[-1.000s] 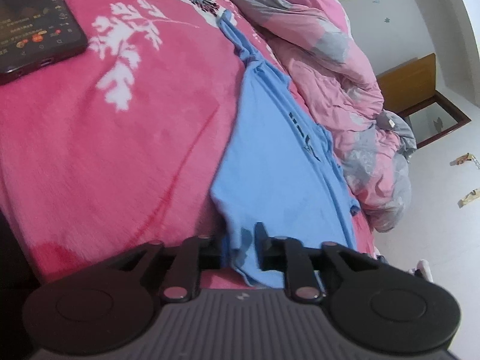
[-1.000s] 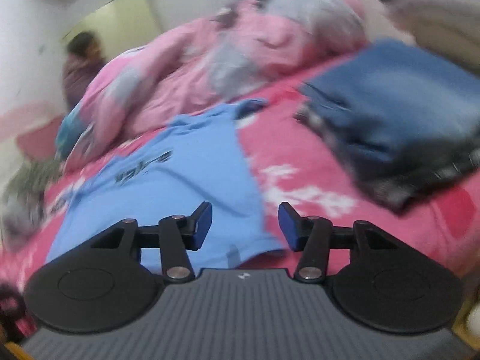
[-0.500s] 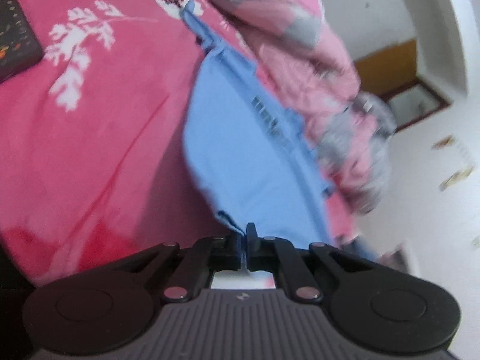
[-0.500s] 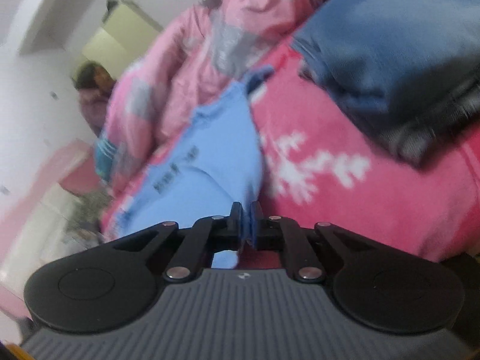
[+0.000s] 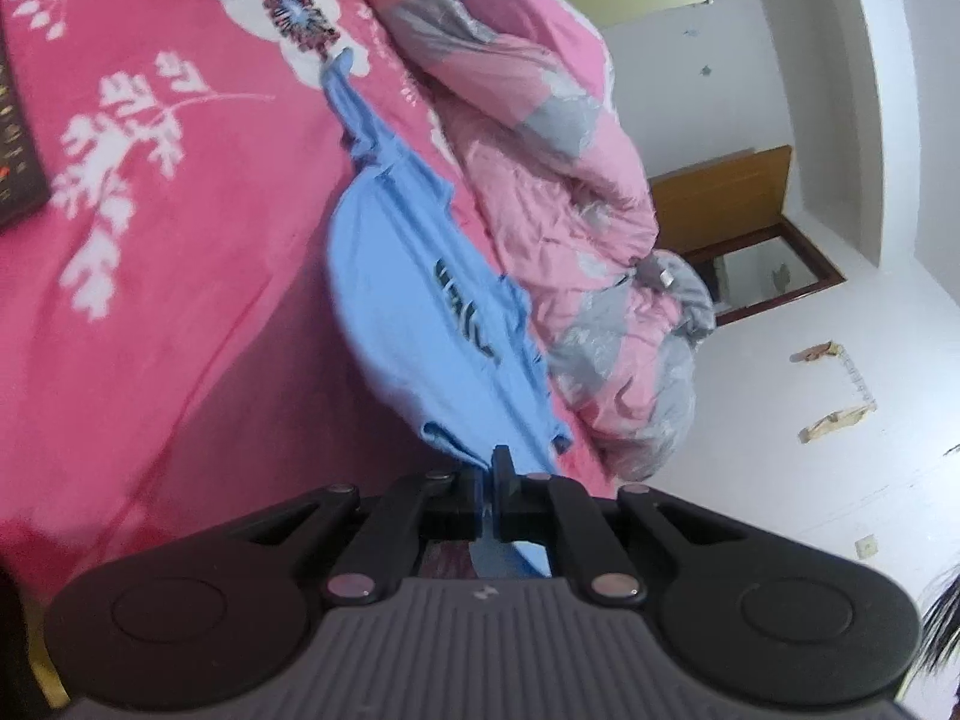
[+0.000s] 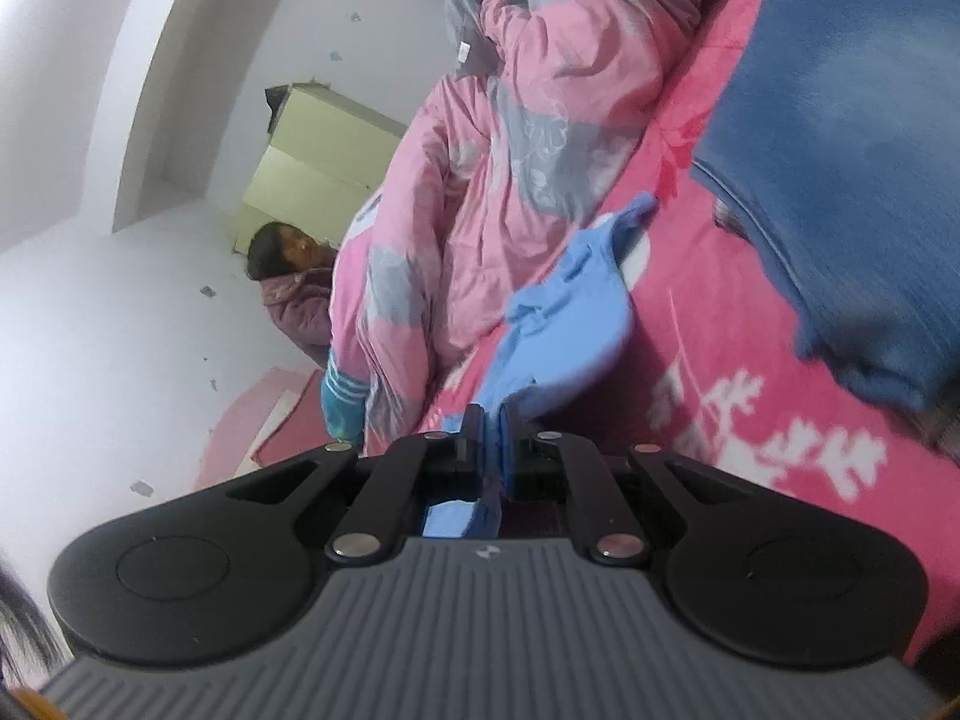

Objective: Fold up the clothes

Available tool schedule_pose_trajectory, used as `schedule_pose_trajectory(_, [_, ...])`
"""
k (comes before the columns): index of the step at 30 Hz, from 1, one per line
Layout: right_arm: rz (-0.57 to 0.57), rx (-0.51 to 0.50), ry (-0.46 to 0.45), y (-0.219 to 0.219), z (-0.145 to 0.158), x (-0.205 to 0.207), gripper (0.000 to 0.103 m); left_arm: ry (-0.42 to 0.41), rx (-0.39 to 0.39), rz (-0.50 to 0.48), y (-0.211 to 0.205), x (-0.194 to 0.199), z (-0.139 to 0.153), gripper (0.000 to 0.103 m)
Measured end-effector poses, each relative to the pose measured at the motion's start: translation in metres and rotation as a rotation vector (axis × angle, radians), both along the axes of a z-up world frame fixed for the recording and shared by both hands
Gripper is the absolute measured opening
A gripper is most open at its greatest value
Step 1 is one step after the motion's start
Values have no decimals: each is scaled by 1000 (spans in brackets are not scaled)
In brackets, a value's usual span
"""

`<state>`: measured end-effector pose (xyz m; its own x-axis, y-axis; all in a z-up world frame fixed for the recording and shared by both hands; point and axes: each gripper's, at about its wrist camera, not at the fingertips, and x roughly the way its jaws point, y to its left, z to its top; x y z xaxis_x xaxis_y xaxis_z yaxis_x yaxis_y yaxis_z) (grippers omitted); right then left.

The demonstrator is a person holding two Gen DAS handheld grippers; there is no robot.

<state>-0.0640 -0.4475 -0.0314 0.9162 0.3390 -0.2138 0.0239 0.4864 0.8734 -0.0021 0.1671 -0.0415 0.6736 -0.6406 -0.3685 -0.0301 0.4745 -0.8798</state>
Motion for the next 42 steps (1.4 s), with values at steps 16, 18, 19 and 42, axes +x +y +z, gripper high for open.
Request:
schedule_pose_trajectory(16, [-51,-102,202,4,-64,-13,4,88,214,-20,-7,-10,-48,3])
schedule_pose_trajectory(18, [-52,-111,206,4,-66,-13,4,87,236,-22,-9,-11,-49,3])
schedule_pose_trajectory(19, [-51,-116,210,4,-67,-13,4,87,244,-23,-10,-11,-50,3])
schedule_pose_trajectory(42, [-100,-530,150,34,-22,-51,31,-3,486,101,0,-53,-19,41])
